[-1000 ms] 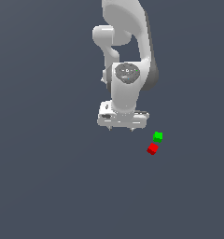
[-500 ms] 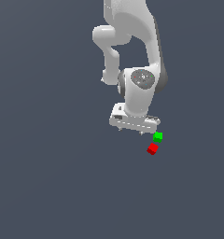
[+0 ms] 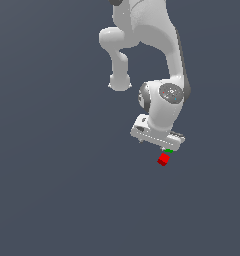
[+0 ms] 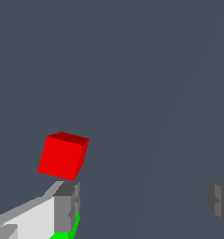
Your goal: Stack the red cube on top of the green cube.
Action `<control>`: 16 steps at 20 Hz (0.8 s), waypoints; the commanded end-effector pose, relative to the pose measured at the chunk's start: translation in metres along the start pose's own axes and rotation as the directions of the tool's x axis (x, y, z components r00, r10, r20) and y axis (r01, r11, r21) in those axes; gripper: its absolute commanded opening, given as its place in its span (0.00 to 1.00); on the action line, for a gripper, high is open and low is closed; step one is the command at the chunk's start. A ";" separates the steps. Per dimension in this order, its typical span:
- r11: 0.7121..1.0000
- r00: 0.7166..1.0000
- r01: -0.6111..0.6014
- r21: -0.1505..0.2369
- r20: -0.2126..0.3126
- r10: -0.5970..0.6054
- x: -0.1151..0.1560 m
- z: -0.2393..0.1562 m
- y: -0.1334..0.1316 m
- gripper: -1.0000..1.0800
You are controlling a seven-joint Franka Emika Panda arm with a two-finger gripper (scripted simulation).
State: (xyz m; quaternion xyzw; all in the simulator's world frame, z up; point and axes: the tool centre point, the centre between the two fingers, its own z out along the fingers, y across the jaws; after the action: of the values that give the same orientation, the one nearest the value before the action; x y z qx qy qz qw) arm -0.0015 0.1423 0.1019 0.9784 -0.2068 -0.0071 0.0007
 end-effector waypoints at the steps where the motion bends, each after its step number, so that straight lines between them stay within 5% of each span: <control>1: 0.999 0.999 -0.049 0.001 -0.003 0.049 -0.002 0.006 -0.014 0.96; 16: 0.971 0.971 -0.238 0.007 -0.012 0.238 0.002 0.030 -0.072 0.96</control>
State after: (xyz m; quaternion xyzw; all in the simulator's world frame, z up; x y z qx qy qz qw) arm 0.0265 0.2047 0.0728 0.9486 -0.3164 -0.0008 0.0001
